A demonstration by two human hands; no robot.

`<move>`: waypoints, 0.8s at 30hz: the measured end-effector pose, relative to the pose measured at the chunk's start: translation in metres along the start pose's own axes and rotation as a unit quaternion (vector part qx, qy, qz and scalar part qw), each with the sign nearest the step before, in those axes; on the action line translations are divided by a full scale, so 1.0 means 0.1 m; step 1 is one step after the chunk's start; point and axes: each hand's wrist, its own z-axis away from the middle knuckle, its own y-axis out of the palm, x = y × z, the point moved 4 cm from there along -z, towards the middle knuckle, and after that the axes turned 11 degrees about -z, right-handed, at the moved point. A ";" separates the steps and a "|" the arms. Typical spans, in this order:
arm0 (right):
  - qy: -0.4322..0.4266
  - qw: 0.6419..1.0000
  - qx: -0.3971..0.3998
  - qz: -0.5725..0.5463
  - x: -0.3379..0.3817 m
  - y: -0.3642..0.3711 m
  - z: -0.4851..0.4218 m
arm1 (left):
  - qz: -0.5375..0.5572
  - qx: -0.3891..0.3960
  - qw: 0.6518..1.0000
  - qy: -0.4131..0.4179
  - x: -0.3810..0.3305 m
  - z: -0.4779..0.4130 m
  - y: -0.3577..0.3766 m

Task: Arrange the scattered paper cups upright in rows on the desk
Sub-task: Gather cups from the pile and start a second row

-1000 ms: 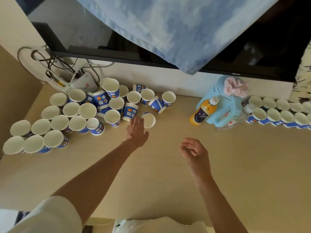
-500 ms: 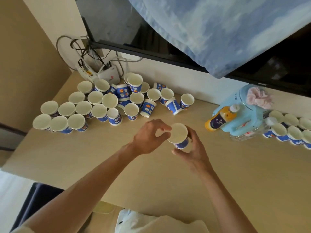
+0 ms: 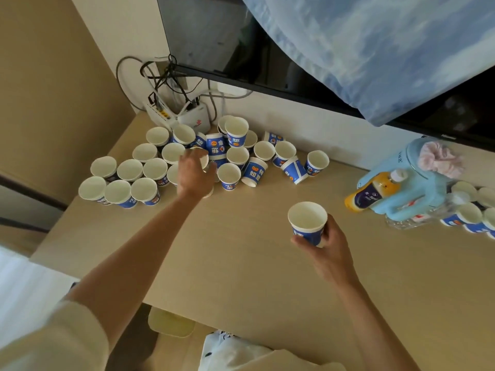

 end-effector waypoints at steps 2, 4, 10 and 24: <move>0.002 1.000 -0.003 -0.009 -0.01 -0.01 0.02 | -0.108 0.008 0.994 -0.013 0.19 -0.21 0.03; 0.005 1.000 -0.004 -0.016 -0.01 -0.02 0.03 | -0.199 0.041 0.979 -0.008 0.33 -0.32 0.09; 0.008 0.999 -0.003 -0.032 0.00 -0.03 0.04 | -0.273 0.134 0.953 0.012 0.51 -0.43 0.28; 0.033 0.999 0.013 -0.042 -0.06 0.10 0.03 | -0.191 -0.035 0.974 0.119 0.22 -0.25 -0.35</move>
